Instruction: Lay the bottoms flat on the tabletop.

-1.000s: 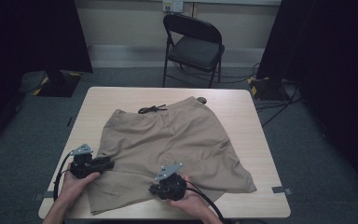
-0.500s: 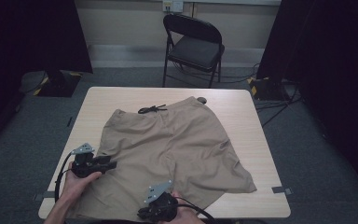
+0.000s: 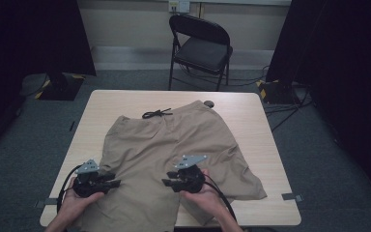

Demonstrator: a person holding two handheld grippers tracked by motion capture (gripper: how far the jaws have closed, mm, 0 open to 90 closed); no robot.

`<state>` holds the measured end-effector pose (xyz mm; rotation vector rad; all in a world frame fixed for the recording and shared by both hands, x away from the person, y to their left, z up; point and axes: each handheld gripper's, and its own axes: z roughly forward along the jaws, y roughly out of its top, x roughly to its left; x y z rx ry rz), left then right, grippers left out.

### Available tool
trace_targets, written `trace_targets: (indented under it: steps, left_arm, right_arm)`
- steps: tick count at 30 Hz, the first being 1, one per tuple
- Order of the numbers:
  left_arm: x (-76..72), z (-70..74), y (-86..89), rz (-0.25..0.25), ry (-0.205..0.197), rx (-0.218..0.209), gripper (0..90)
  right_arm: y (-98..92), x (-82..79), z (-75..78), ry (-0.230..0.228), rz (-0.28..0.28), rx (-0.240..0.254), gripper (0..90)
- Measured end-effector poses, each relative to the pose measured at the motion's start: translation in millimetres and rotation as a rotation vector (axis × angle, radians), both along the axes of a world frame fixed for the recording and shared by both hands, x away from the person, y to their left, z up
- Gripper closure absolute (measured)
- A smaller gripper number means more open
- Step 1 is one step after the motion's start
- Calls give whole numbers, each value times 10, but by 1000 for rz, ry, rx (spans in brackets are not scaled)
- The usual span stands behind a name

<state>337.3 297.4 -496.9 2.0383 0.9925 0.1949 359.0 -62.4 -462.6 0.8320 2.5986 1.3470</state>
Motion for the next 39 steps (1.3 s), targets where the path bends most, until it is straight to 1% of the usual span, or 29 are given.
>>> trace_targets:
  steps: [1, 2, 3, 4, 6, 9, 11, 13, 15, 16, 17, 18, 19, 20, 22, 26, 28, 31, 32, 35, 36, 37, 38, 39]
  left_arm:
    - [-35, 10, -4, -22, 15, -2, 580]
    - [-39, 18, 1, -29, 22, 2, 580]
    - [-31, 19, 4, -24, 38, -16, 578]
    - [-17, 24, 7, -17, 45, -22, 567]
    - [16, 59, 6, 0, 31, -21, 545]
    - [86, 176, 5, 27, -1, -64, 529]
    - [161, 243, -9, 30, -15, -66, 526]
    - [255, 257, -22, 41, -13, -77, 527]
    - [343, 199, -28, 64, 4, -73, 533]
    - [372, 150, -34, 78, 13, -66, 536]
    - [389, 99, -37, 79, 20, -52, 540]
    - [392, 54, -49, 78, 28, -41, 541]
    - [385, 25, -59, 78, 31, -19, 542]
    - [374, 13, -61, 76, 22, -15, 541]
    - [369, 7, -47, 85, 24, -24, 539]
    - [352, -20, -28, 79, -3, -33, 541]
    - [345, -32, -20, 76, -15, -38, 542]
    - [342, -45, -9, 76, -19, -52, 544]
    - [341, -46, -4, 73, -22, -48, 544]
    - [339, -46, -6, 75, -24, -47, 543]
    - [339, -47, -6, 73, -24, -47, 543]
    - [339, -47, -6, 73, -25, -47, 542]
    - [340, -45, -3, 72, -22, -44, 542]
    - [342, -50, -3, 73, -22, -55, 543]
  right_arm:
    - [-68, 42, -5, 1, -28, -5, 617]
    - [-121, 69, -12, 5, -42, -2, 608]
    - [-190, 98, -23, 14, -63, -4, 592]
    - [-255, 122, -38, 16, -87, -13, 578]
    - [-385, 149, -68, 26, -119, -20, 570]
    - [-569, 143, -87, 34, -162, -24, 544]
    - [-692, 130, -83, 35, -191, -26, 535]
    - [-798, 107, -64, 30, -215, -37, 525]
    - [-899, 59, -26, 22, -227, -31, 532]
    - [-946, 20, -10, 20, -225, -16, 556]
    - [-985, -28, -4, 19, -214, -9, 570]
    - [-1009, -86, -10, 21, -207, -15, 589]
    - [-1027, -144, -33, 28, -187, -20, 614]
    - [-1035, -202, -62, 38, -168, -32, 624]
    - [-1043, -296, -124, 54, -146, -44, 646]
    - [-1011, -416, -198, 62, -112, -65, 661]
    - [-1005, -461, -199, 62, -106, -62, 662]
    - [-1009, -524, -202, 59, -106, -66, 671]
    - [-1011, -543, -213, 62, -100, -69, 671]
    - [-1008, -587, -265, 61, -98, -104, 676]
    - [-1006, -594, -267, 51, -98, -107, 675]
    - [-996, -600, -264, 60, -93, -106, 680]
    - [-976, -612, -268, 61, -77, -100, 680]
    - [-946, -629, -276, 63, -58, -89, 682]
